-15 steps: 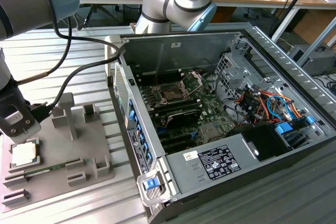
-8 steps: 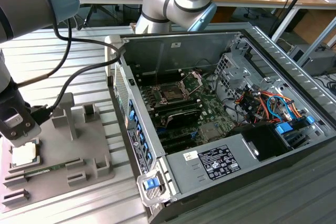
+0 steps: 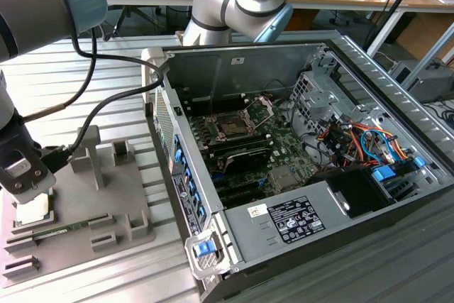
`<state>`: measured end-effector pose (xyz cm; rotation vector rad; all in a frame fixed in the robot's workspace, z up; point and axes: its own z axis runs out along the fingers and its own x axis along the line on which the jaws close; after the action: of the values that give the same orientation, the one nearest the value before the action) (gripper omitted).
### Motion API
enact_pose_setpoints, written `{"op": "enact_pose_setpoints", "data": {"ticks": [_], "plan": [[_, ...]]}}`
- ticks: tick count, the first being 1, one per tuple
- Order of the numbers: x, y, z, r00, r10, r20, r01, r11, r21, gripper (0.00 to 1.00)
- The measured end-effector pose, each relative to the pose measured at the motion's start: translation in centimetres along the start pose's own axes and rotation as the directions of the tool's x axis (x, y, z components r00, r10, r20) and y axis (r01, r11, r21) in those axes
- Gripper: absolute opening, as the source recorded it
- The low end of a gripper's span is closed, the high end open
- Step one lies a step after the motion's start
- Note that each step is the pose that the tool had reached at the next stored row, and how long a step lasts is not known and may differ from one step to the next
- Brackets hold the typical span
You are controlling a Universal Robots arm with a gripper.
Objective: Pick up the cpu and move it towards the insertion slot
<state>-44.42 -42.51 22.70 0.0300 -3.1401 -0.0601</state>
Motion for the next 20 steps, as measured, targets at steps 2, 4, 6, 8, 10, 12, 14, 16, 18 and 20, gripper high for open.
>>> {"op": "enact_pose_setpoints", "data": {"ticks": [2, 4, 6, 8, 10, 12, 14, 16, 18, 20], "plan": [[0.0, -0.09, 0.01, 1.0, 0.0, -0.0001, 0.0, 1.0, 0.0001, 0.11], [0.0, -0.19, 0.02, 1.0, 0.0, -0.0001, 0.0, 1.0, 0.0001, 0.11], [0.01, -0.27, 0.04, 1.0, 0.0, -0.0001, 0.0, 1.0, 0.0001, 0.11], [0.02, -0.36, 0.05, 1.0, 0.0, -0.0001, 0.0, 1.0, 0.0001, 0.11], [0.02, -0.48, 0.08, 1.0, 0.0, 0.0, 0.0, 1.0, 0.0001, 0.11], [0.02, -0.59, 0.09, 1.0, 0.0, -0.0001, 0.0, 1.0, 0.0001, 0.11], [0.02, -0.72, 0.12, 1.0, 0.0, 0.0, 0.0, 1.0, 0.0, 0.11], [0.03, -0.88, 0.13, 1.0, 0.0, -0.0001, 0.0, 1.0, 0.0002, 0.11], [0.03, -0.97, 0.14, 1.0, 0.0, -0.0001, 0.0, 1.0, 0.0002, 0.11], [0.04, -1.12, 0.17, 1.0, 0.0, 0.0, 0.0, 1.0, 0.0002, 0.11]]}}
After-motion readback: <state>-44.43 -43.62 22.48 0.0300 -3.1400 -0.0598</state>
